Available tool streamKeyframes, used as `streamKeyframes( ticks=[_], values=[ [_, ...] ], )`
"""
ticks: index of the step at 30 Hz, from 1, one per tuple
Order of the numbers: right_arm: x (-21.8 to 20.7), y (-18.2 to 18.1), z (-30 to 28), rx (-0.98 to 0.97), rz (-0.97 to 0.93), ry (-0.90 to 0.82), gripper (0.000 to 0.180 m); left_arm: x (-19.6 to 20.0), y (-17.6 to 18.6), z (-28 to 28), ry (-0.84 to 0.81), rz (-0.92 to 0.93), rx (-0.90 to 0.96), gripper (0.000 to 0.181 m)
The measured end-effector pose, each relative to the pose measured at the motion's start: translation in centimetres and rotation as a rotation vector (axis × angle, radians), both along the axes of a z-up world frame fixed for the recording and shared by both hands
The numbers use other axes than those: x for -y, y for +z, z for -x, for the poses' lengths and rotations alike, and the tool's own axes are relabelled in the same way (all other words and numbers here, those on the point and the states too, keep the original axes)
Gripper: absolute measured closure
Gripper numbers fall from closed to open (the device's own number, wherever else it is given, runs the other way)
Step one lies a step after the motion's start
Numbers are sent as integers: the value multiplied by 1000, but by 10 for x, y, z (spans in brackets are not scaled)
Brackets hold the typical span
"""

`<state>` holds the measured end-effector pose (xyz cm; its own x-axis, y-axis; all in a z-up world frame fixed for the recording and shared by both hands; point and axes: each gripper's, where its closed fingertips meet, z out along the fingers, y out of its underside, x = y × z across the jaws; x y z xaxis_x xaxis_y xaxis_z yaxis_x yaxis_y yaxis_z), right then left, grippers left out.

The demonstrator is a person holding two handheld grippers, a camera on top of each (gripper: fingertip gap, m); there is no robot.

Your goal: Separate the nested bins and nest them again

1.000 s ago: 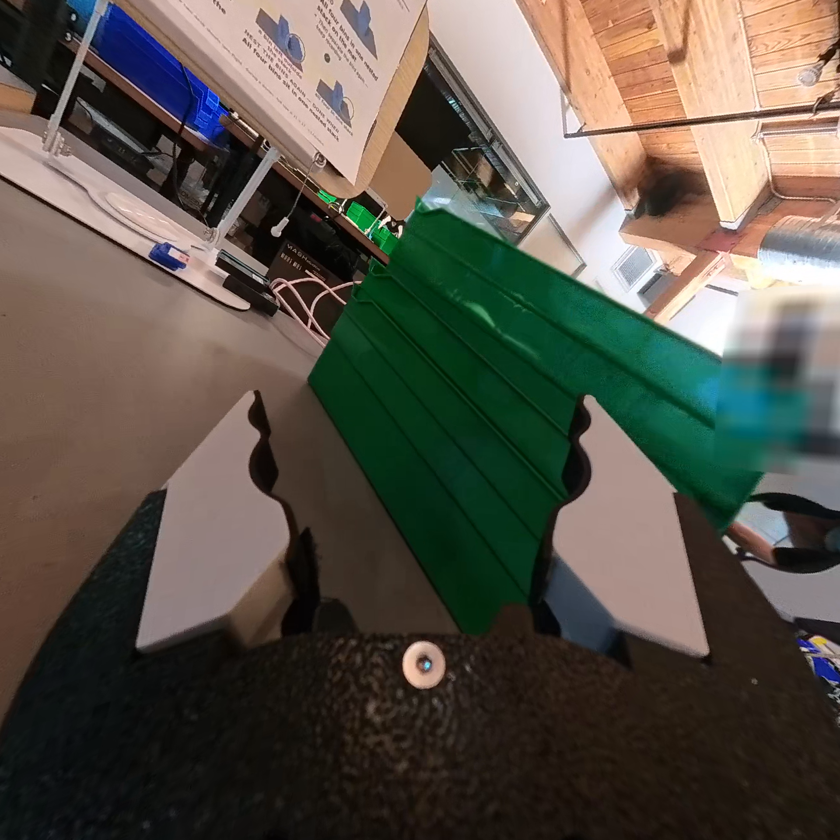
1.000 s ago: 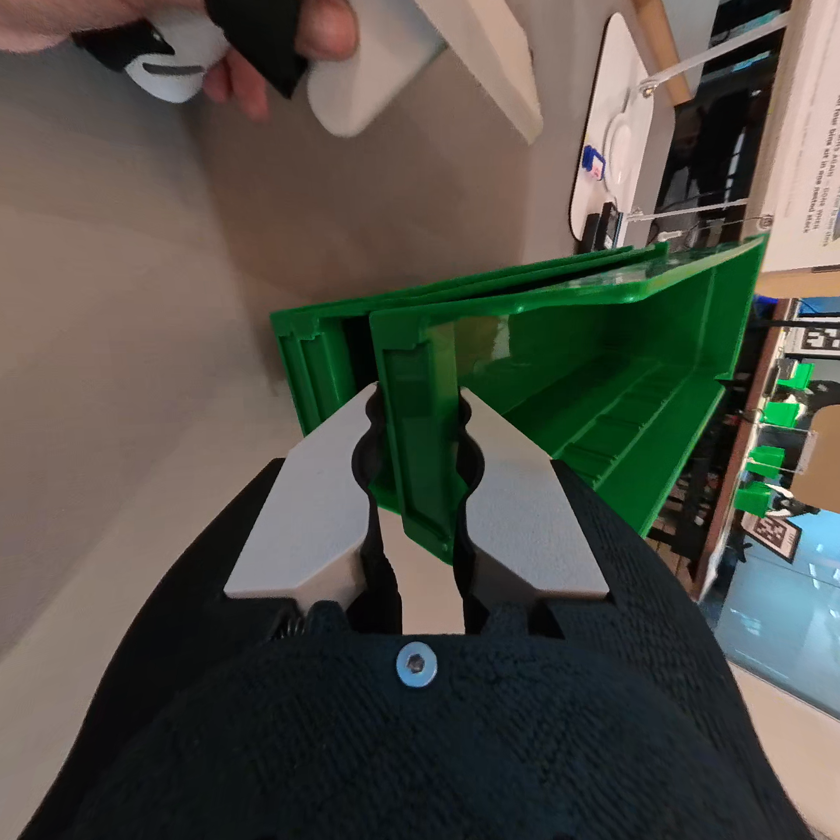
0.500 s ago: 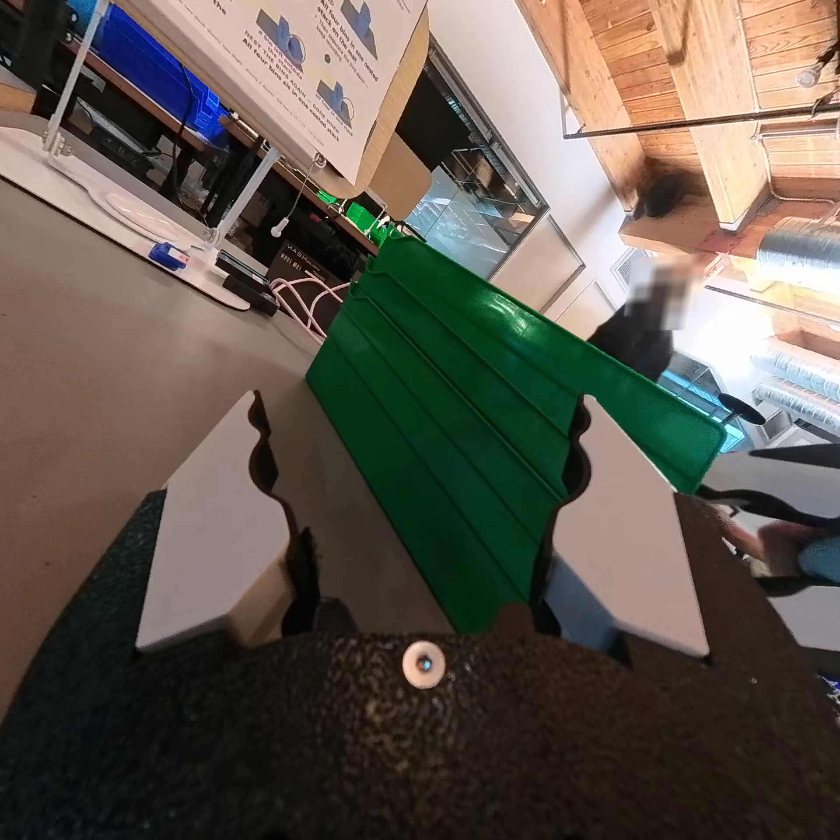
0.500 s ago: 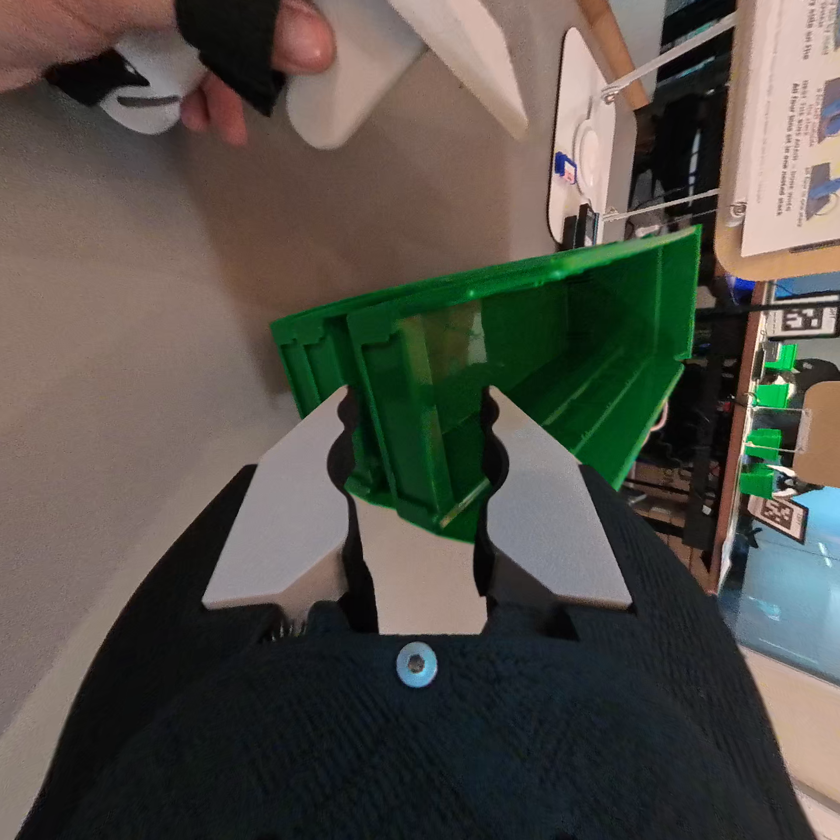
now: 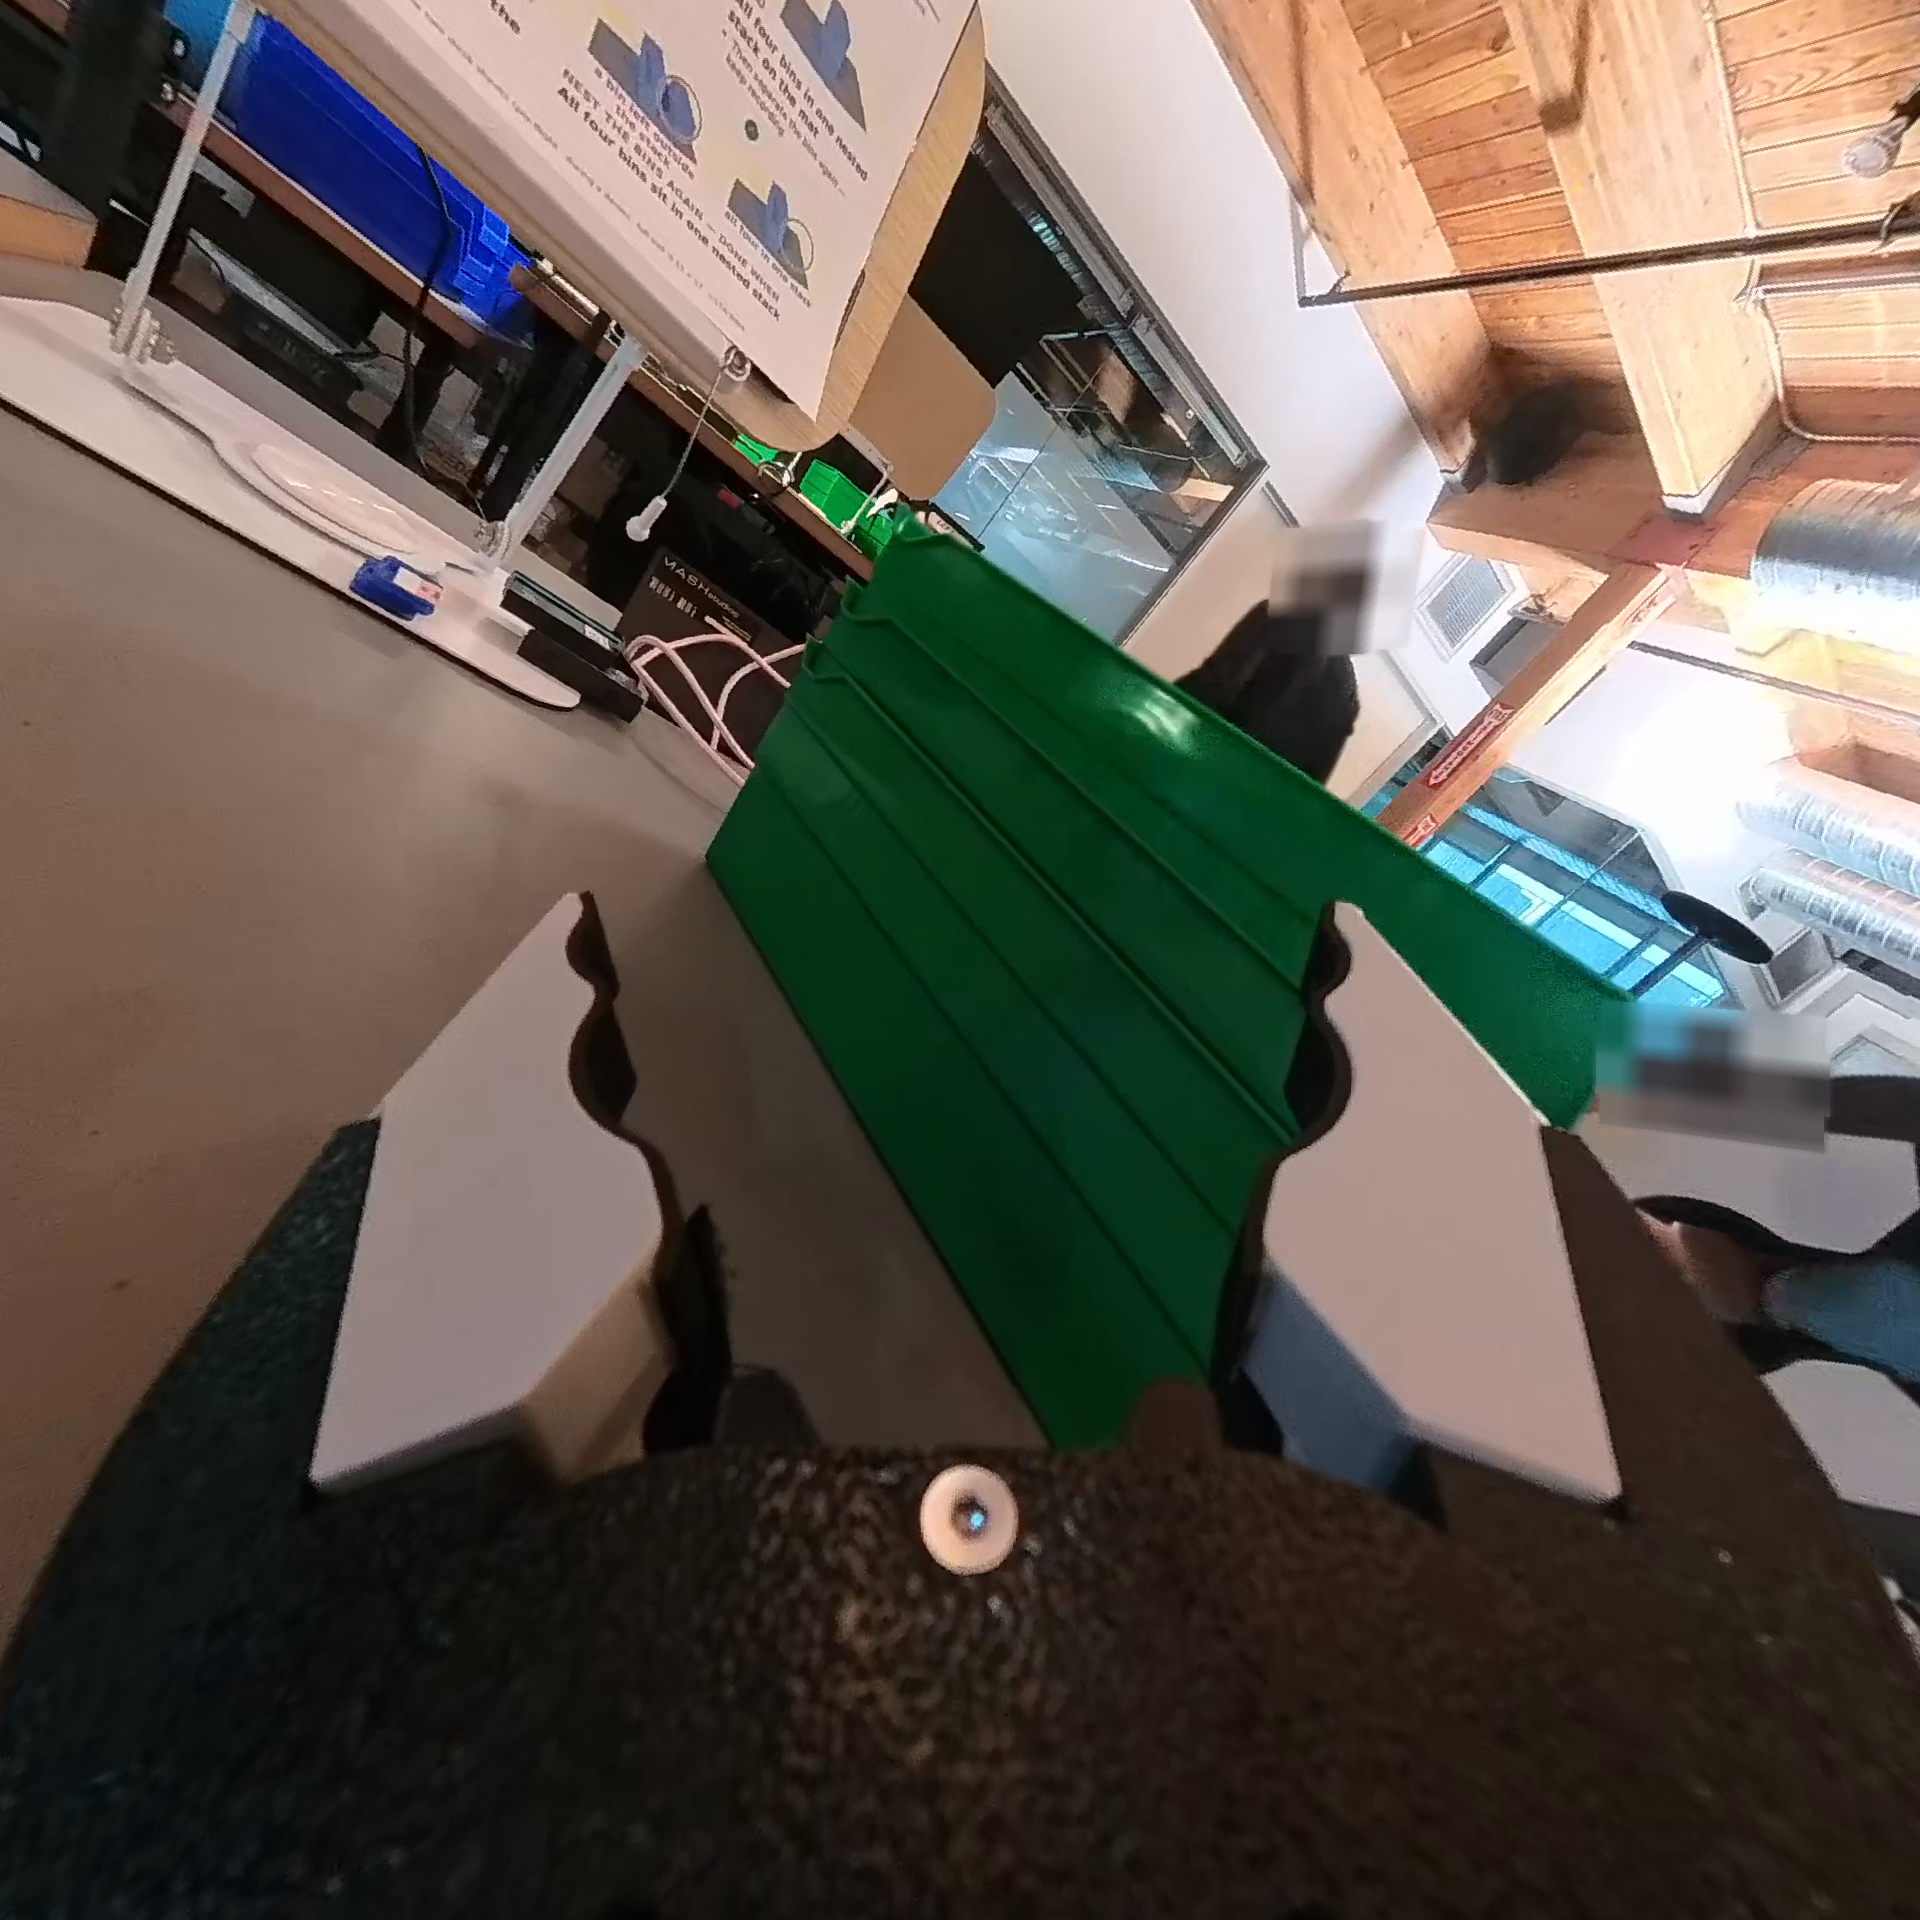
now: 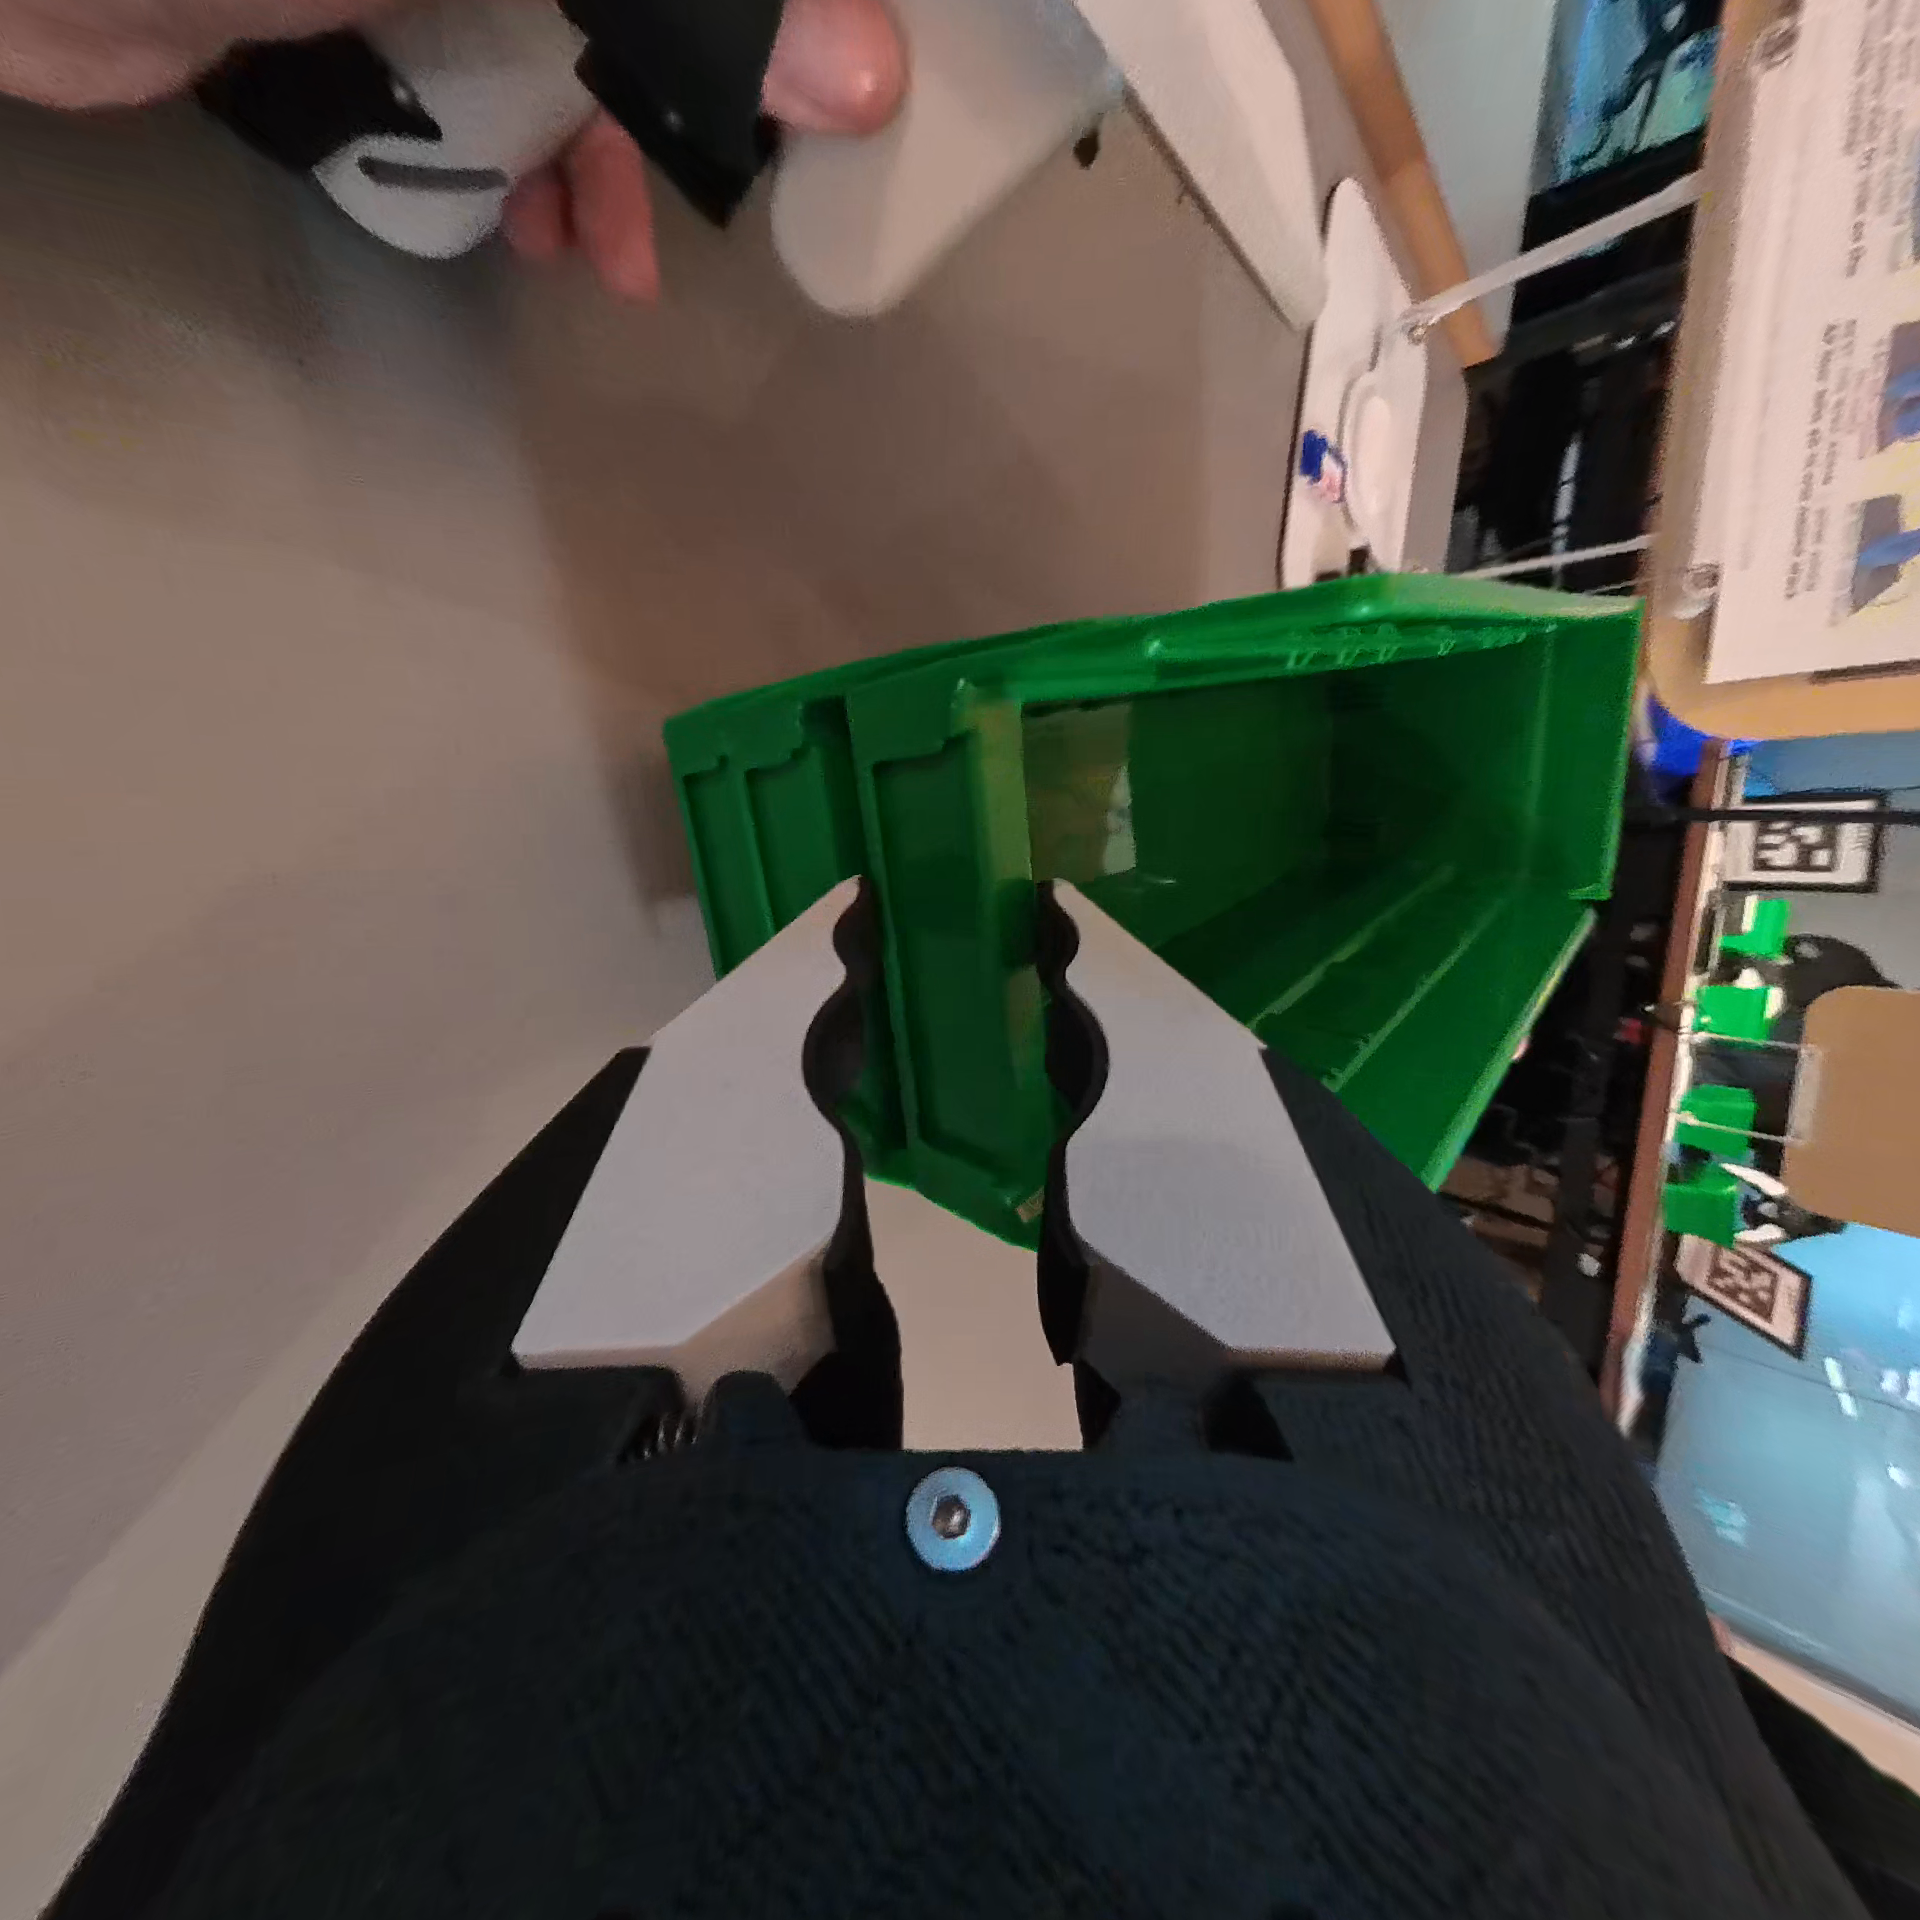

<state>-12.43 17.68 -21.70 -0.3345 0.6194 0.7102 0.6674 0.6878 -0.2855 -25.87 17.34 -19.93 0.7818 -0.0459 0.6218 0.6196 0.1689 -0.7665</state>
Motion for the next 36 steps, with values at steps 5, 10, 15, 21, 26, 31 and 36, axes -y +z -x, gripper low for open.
streamKeyframes(
  ticks=[5,10,15,21,26,31,36],
  values=[
    [2,2,5,-110,-22,-17,150,-1,0,-1,-5,-1,1,52],
    [18,13,-4,-182,95,-53,122,0,1,0,-1,-3,-1,52],
    [29,27,-67,-266,147,-35,110,0,1,0,-1,-3,-6,52],
    [-65,30,-242,-207,-110,-464,92,1,0,1,8,-2,-3,52],
    [-99,8,-392,-165,-37,-784,87,0,-1,-1,11,12,-19,52],
    [-111,-31,-458,-121,146,-938,110,3,-1,3,39,23,-42,51],
    [-125,-64,-466,114,81,-876,123,1,-3,1,20,27,-32,51]
  ],
)
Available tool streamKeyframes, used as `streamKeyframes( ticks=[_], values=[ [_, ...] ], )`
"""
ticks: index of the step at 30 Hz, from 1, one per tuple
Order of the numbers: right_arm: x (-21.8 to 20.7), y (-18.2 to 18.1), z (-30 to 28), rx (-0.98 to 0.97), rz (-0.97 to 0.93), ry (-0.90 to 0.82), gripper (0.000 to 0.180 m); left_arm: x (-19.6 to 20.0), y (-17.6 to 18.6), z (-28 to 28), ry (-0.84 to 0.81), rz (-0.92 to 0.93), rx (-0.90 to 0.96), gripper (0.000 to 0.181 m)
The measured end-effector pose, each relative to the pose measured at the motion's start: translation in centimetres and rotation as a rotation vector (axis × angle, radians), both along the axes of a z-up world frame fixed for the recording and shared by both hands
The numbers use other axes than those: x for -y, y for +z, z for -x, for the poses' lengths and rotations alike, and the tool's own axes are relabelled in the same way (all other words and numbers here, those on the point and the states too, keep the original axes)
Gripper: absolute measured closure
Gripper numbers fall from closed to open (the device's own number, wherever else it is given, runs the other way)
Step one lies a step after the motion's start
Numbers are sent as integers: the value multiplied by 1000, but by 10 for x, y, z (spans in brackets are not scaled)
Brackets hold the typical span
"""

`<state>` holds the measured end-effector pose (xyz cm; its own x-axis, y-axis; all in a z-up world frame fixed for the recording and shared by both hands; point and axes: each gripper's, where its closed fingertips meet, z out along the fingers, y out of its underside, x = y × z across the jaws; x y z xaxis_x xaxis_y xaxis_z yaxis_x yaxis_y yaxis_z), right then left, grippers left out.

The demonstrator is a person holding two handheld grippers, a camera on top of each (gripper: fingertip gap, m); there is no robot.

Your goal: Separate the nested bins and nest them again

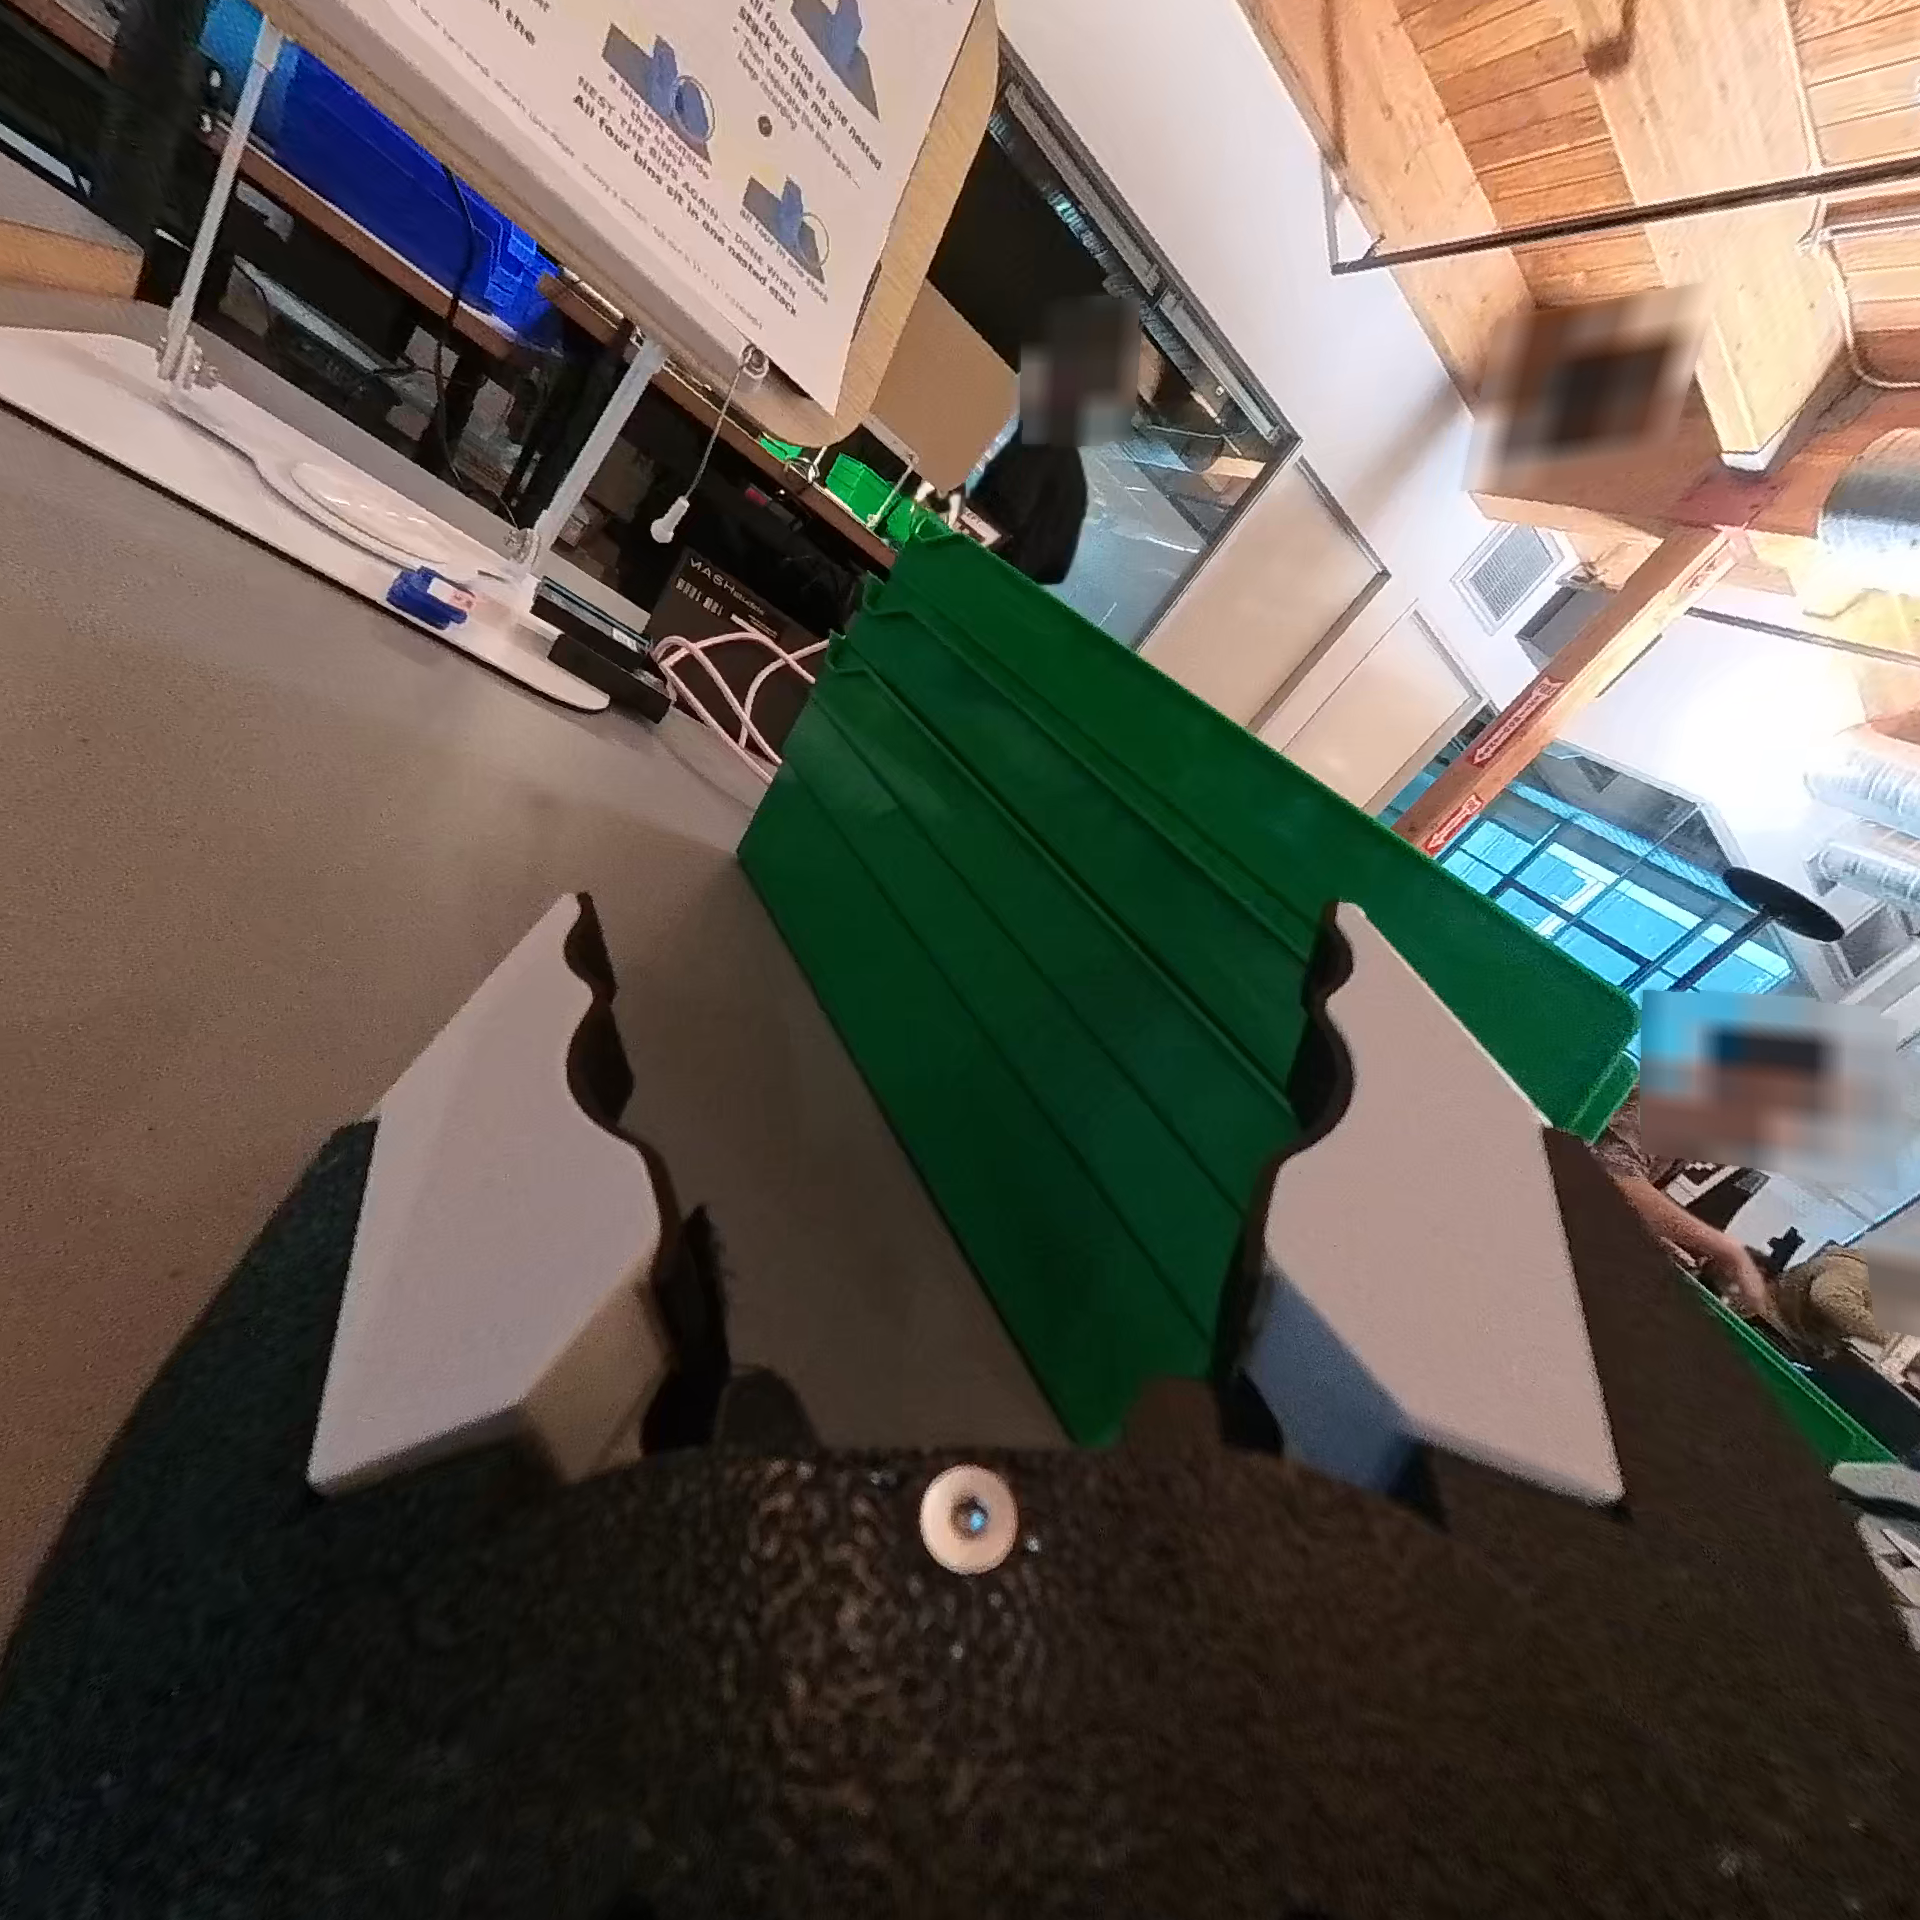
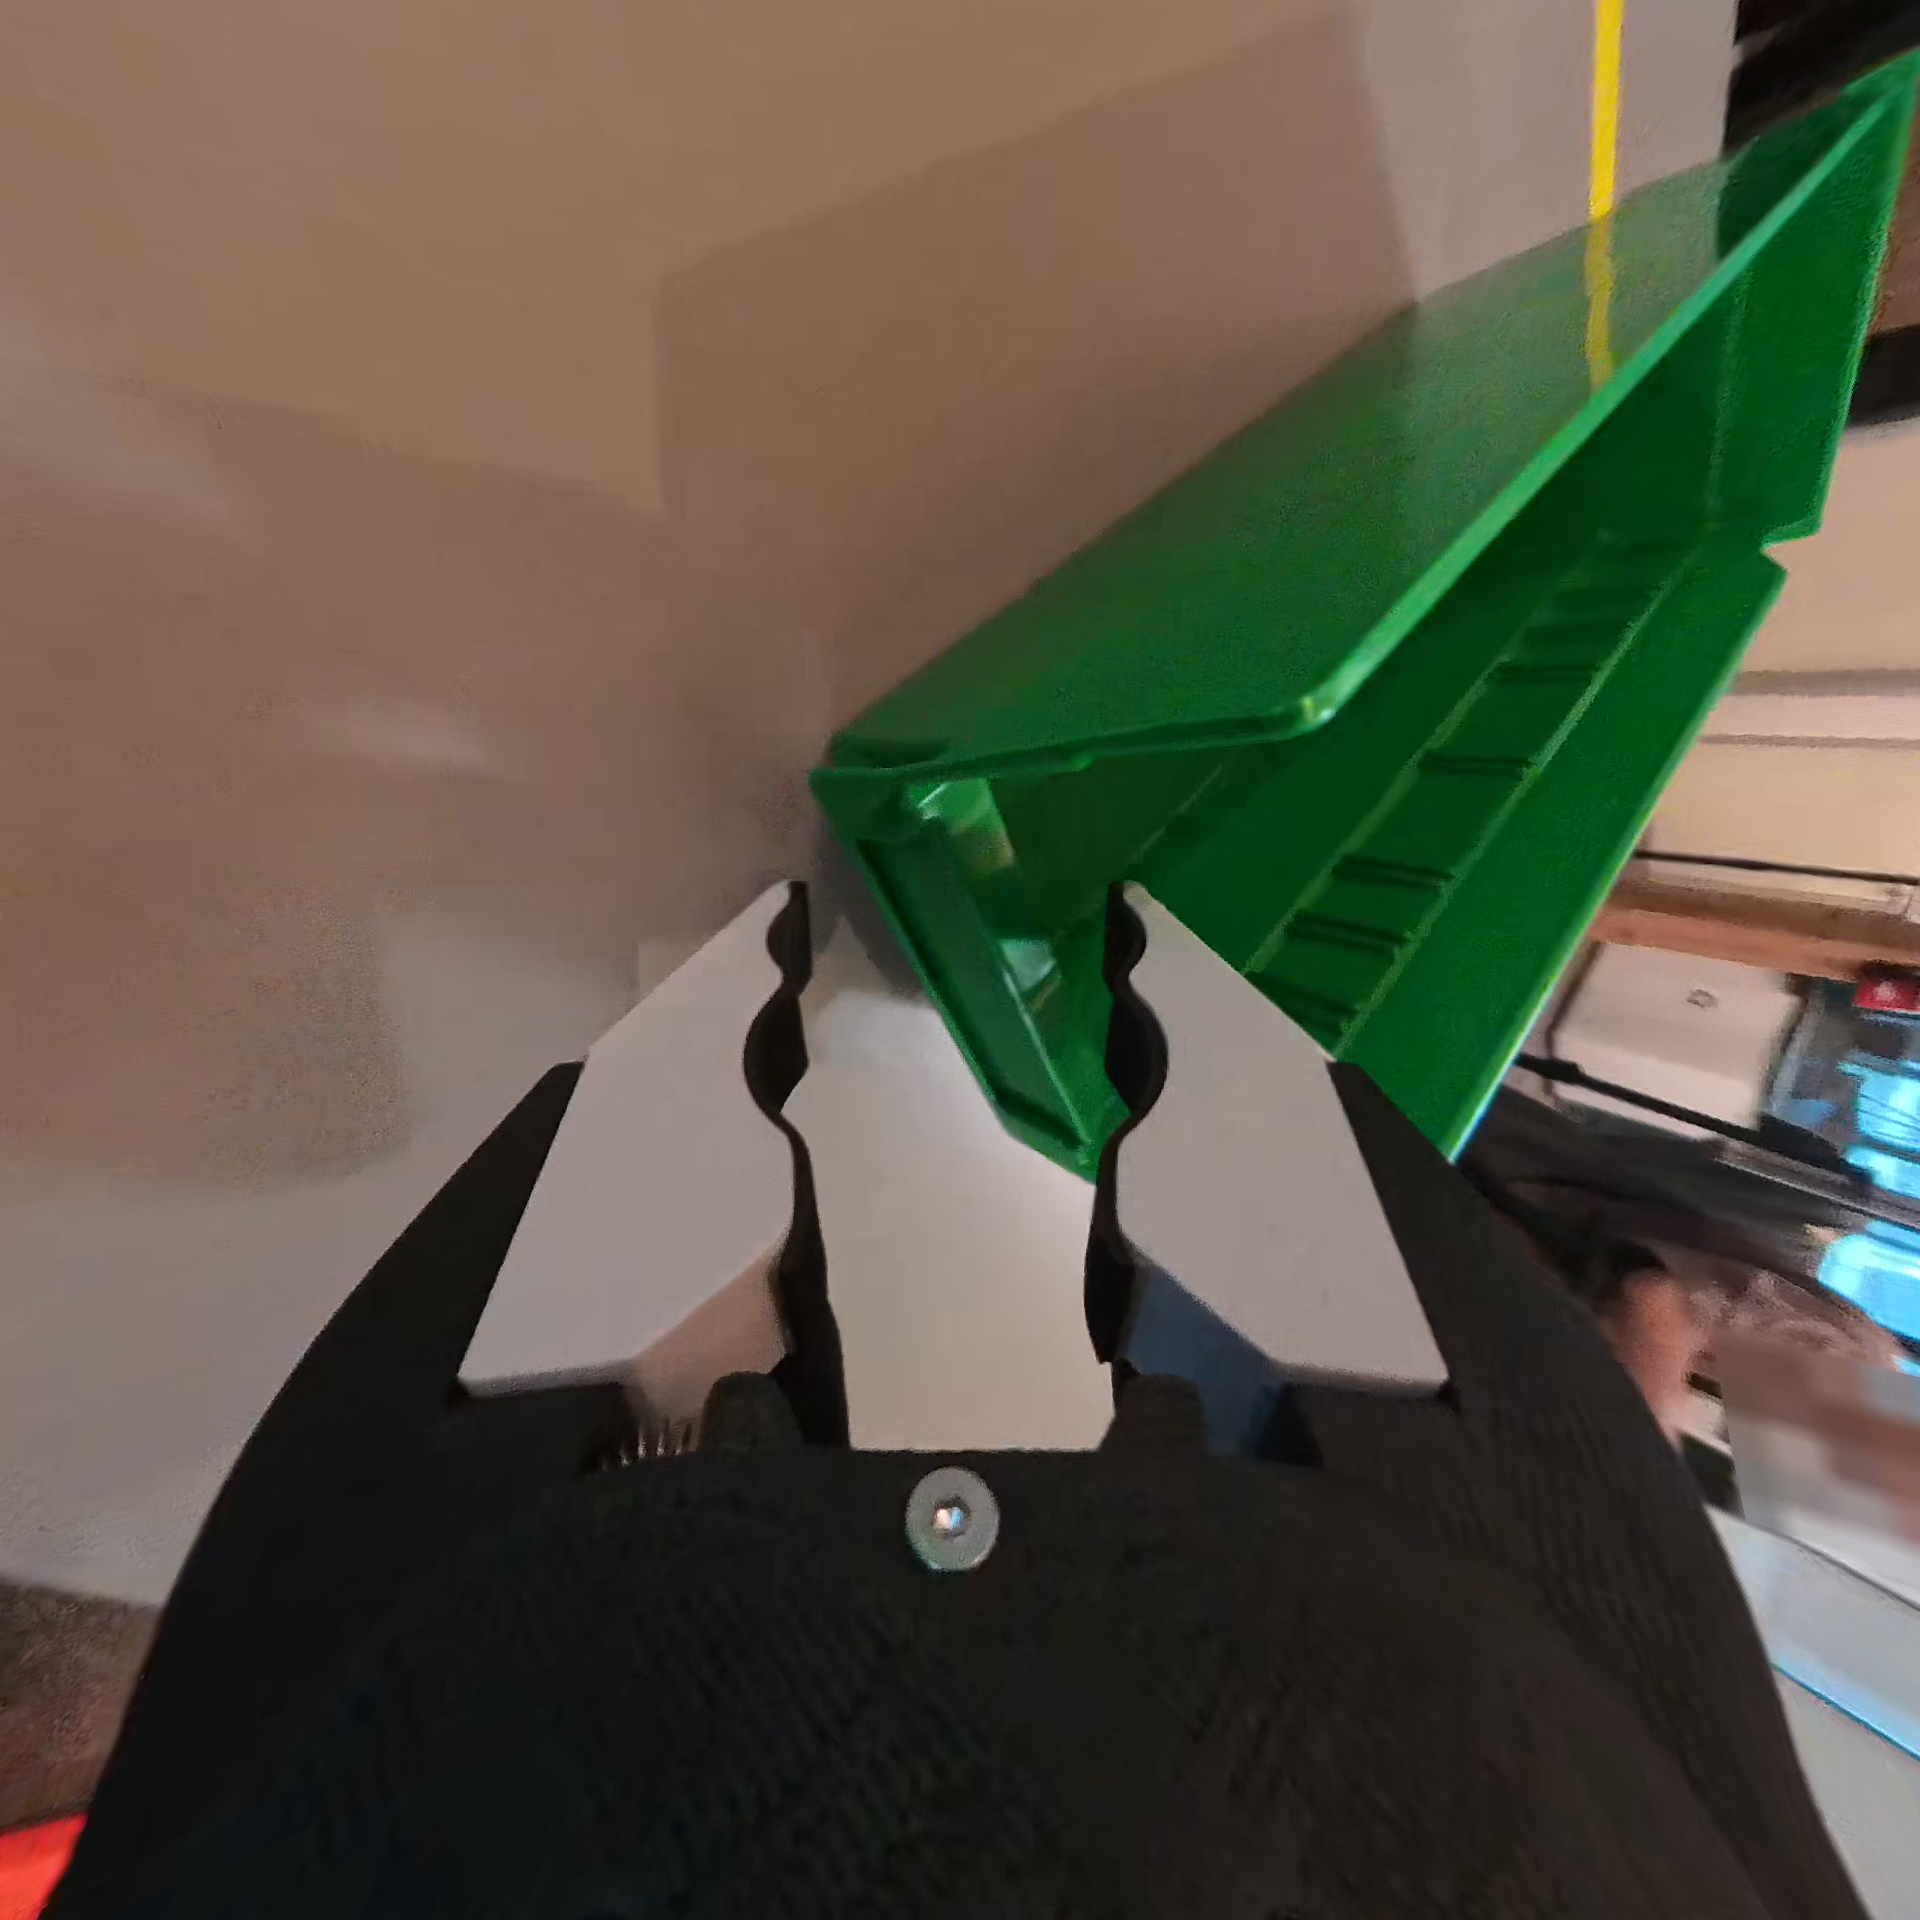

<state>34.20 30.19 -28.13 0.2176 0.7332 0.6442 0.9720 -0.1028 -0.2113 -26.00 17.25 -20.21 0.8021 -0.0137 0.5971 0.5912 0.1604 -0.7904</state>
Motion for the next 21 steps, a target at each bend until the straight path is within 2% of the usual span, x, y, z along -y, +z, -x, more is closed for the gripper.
streamKeyframes(
  ticks=[3,5,10,15,21],
  values=[
    [-15,-7,-10,109,-24,-5,133,0,0,0,-1,-3,0,51],
    [-17,-13,-12,139,-2,1,149,0,0,0,-2,-2,1,51],
    [-9,2,16,152,-41,73,153,-1,0,0,-2,-1,4,51],
    [4,76,85,97,-216,130,154,-1,0,-1,-7,-5,8,51],
    [63,156,239,-63,-239,456,154,0,1,-1,-13,-14,15,51]
  ],
)
